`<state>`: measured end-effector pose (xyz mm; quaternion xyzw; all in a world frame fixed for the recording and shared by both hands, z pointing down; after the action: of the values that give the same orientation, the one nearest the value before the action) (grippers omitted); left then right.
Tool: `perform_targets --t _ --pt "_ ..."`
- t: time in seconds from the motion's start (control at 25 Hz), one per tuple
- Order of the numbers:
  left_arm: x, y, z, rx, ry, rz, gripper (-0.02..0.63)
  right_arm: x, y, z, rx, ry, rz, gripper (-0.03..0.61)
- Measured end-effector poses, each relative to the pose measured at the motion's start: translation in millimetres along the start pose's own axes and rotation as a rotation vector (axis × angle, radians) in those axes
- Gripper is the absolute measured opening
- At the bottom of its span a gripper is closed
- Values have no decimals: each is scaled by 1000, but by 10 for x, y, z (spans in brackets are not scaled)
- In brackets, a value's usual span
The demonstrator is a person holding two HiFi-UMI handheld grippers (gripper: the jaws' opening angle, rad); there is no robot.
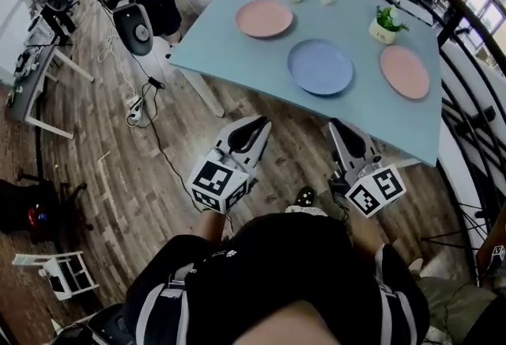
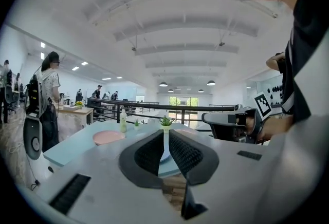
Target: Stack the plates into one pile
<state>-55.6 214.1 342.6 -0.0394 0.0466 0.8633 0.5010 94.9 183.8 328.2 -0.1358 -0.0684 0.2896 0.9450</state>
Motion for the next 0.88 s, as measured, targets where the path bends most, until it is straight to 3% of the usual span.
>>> perform_targets --t 0.4,0.88 --pt "-481 46 65 13 60 -119 20 -218 -720 -95 -32 24 -85 29" --pt "-1093 -50 135 26 115 -114 41 -150 -1281 -92 -75 66 -83 54"
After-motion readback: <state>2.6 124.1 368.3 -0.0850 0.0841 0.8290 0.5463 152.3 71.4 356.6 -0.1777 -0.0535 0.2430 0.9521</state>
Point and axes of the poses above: the fingertips, and each gripper's own axes: x backward along the fingers, y to its left, z out of its underside, the point moved 2 cm from there along x, backward along the fingers, and after that the axes turned 2 degrees about -x, right-handed, at the moved point
